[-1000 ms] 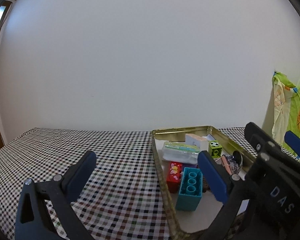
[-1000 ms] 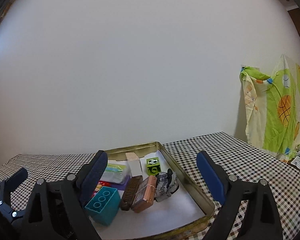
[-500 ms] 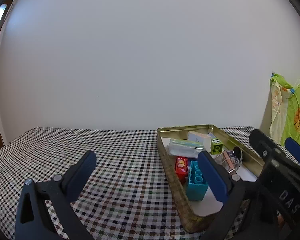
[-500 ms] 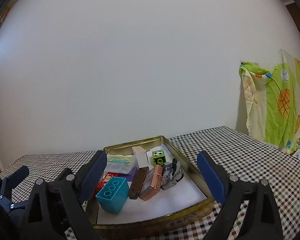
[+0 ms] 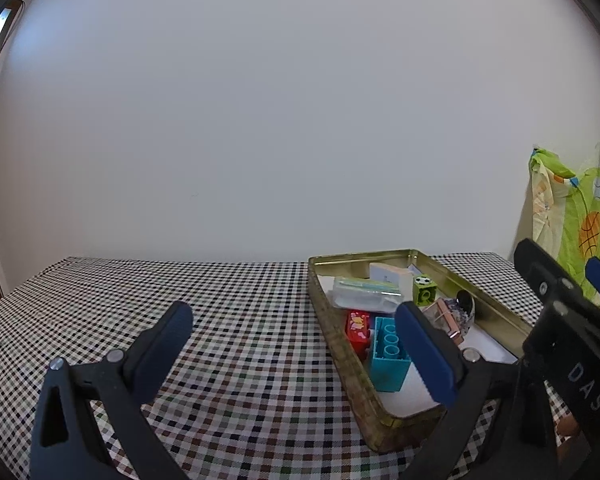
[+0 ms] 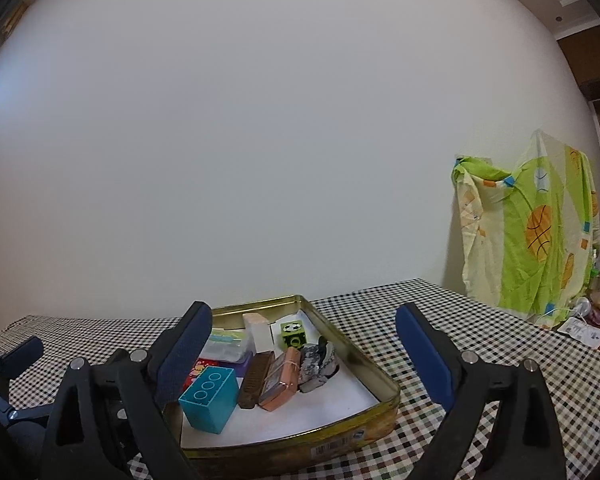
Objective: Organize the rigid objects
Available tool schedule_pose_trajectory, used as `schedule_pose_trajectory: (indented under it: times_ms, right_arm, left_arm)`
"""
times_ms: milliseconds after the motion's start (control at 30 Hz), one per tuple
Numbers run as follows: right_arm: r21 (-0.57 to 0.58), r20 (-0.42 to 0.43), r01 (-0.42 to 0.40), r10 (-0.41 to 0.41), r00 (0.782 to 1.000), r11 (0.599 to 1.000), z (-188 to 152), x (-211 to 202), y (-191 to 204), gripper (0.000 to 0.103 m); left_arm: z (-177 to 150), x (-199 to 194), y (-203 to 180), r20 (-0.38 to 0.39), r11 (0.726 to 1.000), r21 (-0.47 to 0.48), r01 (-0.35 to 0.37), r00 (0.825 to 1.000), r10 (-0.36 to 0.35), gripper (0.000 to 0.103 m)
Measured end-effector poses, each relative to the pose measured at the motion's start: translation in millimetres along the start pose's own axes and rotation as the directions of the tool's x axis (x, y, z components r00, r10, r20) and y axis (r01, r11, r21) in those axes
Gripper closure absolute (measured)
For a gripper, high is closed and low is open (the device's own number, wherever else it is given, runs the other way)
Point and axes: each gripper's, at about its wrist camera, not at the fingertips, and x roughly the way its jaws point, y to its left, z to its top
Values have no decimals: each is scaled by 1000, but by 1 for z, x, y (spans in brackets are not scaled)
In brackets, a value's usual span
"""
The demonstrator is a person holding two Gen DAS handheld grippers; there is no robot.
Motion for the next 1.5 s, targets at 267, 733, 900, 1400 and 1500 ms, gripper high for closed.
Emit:
schedule_pose_trajectory:
  times_ms: [267, 733, 900, 1400, 1500]
  right_arm:
    - [-15, 18, 24, -23, 1000, 1000, 1, -2, 2, 7]
    - [-20, 27, 26, -25, 999, 999, 1, -5, 1, 5]
    - [-18, 30, 21, -21, 999, 1000, 1, -6, -1, 5]
    - [-19, 30, 12, -11, 999, 1000, 2, -7, -1, 5]
    - [-19, 27, 14, -13, 1000, 1000, 2, -7, -1, 5]
  left_arm:
    - [2, -1, 1, 0, 1000, -4, -1, 1000, 1, 1]
    - [4, -1, 2, 0, 1000, -4, -9, 1000, 9, 1]
    - [5, -1, 2, 5, 1000, -6, -10, 1000, 10, 1]
    - [7, 3, -3, -4, 1000, 7, -13, 1000, 13, 1]
    - [7, 2, -4, -5, 1000, 7, -16, 1000, 16, 1]
